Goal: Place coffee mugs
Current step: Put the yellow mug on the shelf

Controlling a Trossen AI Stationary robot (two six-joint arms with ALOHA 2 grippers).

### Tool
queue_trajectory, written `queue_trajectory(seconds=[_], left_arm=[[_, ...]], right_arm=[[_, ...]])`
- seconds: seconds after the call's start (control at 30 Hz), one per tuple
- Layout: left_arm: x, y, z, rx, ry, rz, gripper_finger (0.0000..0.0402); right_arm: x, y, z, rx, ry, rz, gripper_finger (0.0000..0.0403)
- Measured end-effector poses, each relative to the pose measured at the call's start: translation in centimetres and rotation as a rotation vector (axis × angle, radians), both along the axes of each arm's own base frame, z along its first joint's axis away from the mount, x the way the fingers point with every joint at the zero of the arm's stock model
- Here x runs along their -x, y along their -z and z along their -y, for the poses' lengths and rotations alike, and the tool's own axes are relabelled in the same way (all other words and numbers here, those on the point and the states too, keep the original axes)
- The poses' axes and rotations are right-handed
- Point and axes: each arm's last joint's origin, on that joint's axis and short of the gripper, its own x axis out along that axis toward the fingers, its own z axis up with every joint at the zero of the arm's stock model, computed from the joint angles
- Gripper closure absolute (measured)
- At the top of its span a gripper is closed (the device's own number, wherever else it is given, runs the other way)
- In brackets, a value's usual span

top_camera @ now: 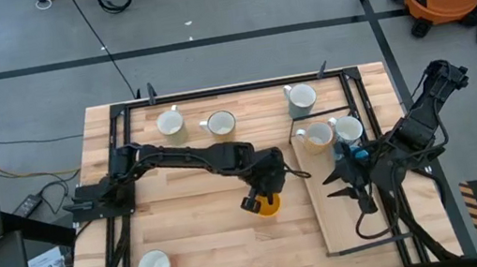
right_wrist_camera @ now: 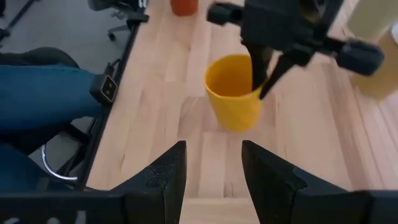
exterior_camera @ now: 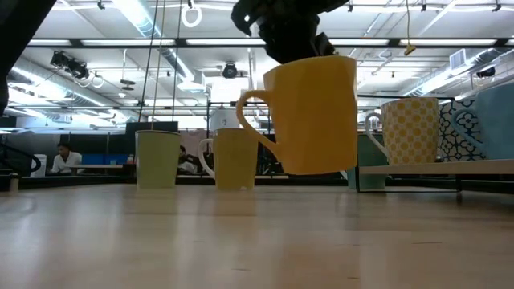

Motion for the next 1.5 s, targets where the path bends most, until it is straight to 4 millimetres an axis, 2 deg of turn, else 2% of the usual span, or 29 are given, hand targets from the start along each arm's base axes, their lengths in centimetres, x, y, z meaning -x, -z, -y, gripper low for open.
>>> queue_trajectory(seconds=[0.17, 0.43, 0.67, 0.8, 1.03, 1.23, 1.5], left_arm=[[-0.1, 0.1, -0.1, -0.033, 0.042, 0.010, 0.0366], [-1.2, 3.1, -0.1, -0.037, 0.040, -0.031, 0.0366], [-1.9, 4.2, -0.1, -0.029, 0.037, -0.025, 0.0362], [-2.1, 4.4, -0.1, -0.035, 0.036, -0.006, 0.0342], [-2.3, 4.3, -0.1, -0.064, 0.019, 0.013, 0.0280], [-2.7, 3.0, -0.2, -0.127, -0.028, 0.046, 0.0252], [-2.7, -0.8, -0.2, -0.114, -0.047, 0.050, 0.0251]], right_arm=[[-0.2, -0.3, -0.2, 0.003, -0.030, 0.044, 0.0242], [-0.3, -0.5, -0.3, 0.008, -0.048, 0.067, 0.0242], [-0.4, -0.6, -0.4, 0.000, -0.048, 0.076, 0.0242], [-0.4, -0.6, -0.4, 0.001, -0.048, 0.075, 0.0242], [-0.4, -0.6, -0.4, 0.001, -0.047, 0.075, 0.0242], [-0.4, -0.6, -0.4, -0.002, -0.047, 0.078, 0.0242], [-0.5, -0.8, -0.4, -0.013, -0.043, 0.092, 0.0242]])
